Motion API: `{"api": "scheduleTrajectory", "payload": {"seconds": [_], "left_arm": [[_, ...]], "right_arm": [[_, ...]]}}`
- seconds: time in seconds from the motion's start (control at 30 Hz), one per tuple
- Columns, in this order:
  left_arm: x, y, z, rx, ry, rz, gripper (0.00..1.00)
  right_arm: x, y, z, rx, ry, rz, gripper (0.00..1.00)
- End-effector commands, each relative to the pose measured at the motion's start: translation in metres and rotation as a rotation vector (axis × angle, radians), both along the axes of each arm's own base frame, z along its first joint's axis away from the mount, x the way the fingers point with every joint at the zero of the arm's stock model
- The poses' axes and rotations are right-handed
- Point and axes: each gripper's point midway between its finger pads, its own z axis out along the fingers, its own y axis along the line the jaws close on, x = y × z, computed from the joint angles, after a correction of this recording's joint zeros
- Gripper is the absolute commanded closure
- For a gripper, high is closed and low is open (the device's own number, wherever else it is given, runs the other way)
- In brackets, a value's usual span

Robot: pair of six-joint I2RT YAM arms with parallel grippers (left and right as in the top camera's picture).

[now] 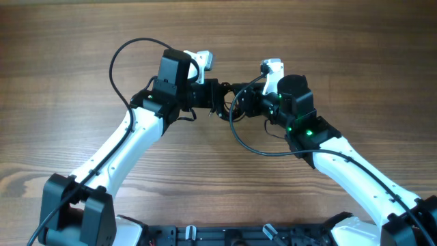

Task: Untangle cables

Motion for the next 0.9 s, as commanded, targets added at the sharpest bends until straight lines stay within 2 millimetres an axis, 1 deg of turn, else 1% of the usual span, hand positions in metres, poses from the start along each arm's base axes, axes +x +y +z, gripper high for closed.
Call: {"api": "scheduleTrajectory", "payload": {"seconds": [0.0, 0.13, 0.2, 0.23, 0.27, 0.3, 0.33, 0.5, 0.6, 0.67, 0.73, 0.8, 0.87], "left_arm": [[0.000, -0.001, 0.006, 0.002, -0.024, -0.010, 0.96], [-0.005, -0.008, 0.006, 0.002, -0.025, -0.031, 0.96], [-0.007, -0.012, 0.006, 0.002, -0.025, -0.041, 0.96], [-0.007, -0.012, 0.006, 0.002, -0.025, -0.041, 0.96], [-0.007, -0.012, 0.006, 0.002, -0.025, -0.040, 0.96], [-0.007, -0.012, 0.006, 0.002, -0.025, -0.041, 0.96], [-0.007, -0.011, 0.006, 0.003, -0.025, -0.041, 0.96], [-0.002, -0.005, 0.003, 0.022, -0.015, 0.010, 0.96], [0.002, 0.000, 0.003, -0.047, 0.099, 0.133, 0.96], [0.006, 0.006, 0.003, -0.104, 0.189, 0.234, 0.96], [0.007, 0.011, 0.005, -0.180, 0.288, 0.313, 0.96], [0.003, 0.008, 0.011, -0.240, 0.340, 0.290, 0.96], [0.004, 0.012, 0.013, -0.258, 0.350, 0.284, 0.96]], "right_arm": [[0.004, 0.000, -0.001, -0.021, -0.014, -0.006, 0.69], [0.004, -0.001, -0.002, -0.025, -0.007, -0.006, 0.69], [0.003, -0.001, -0.010, -0.037, 0.017, -0.006, 0.71], [0.001, -0.002, -0.017, -0.047, 0.042, -0.007, 0.75], [-0.001, -0.003, -0.024, -0.059, 0.068, -0.006, 0.84], [-0.003, -0.004, -0.028, -0.067, 0.083, -0.006, 0.91], [-0.003, -0.004, -0.029, -0.061, 0.097, -0.012, 0.95], [-0.007, 0.002, -0.025, -0.014, 0.117, 0.012, 0.95], [-0.008, 0.006, -0.024, -0.012, 0.109, 0.021, 0.95], [-0.012, 0.013, -0.023, -0.023, 0.091, 0.045, 0.95], [-0.015, 0.018, -0.028, -0.108, 0.038, 0.053, 0.95], [-0.014, 0.018, -0.035, -0.155, 0.028, 0.037, 0.94], [-0.017, 0.018, -0.043, -0.164, 0.058, 0.044, 0.92]]}}
